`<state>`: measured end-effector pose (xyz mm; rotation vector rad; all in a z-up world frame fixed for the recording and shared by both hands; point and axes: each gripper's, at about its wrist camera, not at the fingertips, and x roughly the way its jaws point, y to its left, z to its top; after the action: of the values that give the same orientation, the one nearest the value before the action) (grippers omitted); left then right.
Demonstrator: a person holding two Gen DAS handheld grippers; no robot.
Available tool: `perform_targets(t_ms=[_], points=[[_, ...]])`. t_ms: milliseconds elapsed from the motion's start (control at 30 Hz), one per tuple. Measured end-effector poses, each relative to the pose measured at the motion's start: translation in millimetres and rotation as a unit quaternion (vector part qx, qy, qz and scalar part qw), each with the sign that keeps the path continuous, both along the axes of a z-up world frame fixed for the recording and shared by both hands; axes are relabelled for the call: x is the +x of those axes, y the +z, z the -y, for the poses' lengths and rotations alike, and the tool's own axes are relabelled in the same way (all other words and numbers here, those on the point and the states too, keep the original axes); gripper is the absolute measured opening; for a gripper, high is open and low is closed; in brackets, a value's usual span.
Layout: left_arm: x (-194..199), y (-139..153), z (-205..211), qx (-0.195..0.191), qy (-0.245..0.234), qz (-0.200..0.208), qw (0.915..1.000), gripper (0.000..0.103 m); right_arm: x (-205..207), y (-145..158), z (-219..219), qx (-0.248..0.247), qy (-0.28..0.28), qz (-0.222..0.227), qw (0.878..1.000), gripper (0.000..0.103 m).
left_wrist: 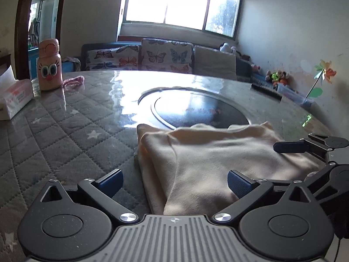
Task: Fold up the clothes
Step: 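Press the folded sweatshirt flat with both open grippers, then smooth the folded sweatshirt edges with both open grippers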
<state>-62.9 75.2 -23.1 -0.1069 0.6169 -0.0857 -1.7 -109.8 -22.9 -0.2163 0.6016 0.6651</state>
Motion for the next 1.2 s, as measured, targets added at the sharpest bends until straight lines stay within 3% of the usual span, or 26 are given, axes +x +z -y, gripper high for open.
perform_targets(t_ms=[267, 433, 600, 733, 900, 1067, 1200], points=[[-1, 0, -6, -0.006, 0.005, -0.003, 1.0000, 0.103, -4, 5, 6, 0.009, 0.015, -0.002, 1.000, 0.103], [12, 10, -14, 0.010, 0.030, 0.003, 0.9995, 0.103, 5, 19, 16, 0.043, 0.034, -0.021, 0.998, 0.103], [26, 0, -23, 0.020, 0.054, -0.030, 0.9979, 0.103, 16, 5, 10, 0.028, 0.044, -0.048, 0.997, 0.103], [27, 2, -25, 0.019, 0.053, -0.028, 0.9980, 0.103, 19, 9, 12, 0.023, 0.052, -0.051, 0.997, 0.103], [35, 11, -23, 0.034, 0.054, -0.018, 0.9978, 0.103, 40, 22, 17, 0.034, 0.044, -0.050, 0.997, 0.103], [49, 4, -27, 0.036, 0.054, -0.033, 0.9973, 0.103, 69, 8, 22, 0.026, 0.025, -0.092, 0.995, 0.103], [50, 7, -26, 0.040, 0.052, -0.030, 0.9974, 0.103, 71, 9, 25, 0.031, 0.026, -0.094, 0.995, 0.103]])
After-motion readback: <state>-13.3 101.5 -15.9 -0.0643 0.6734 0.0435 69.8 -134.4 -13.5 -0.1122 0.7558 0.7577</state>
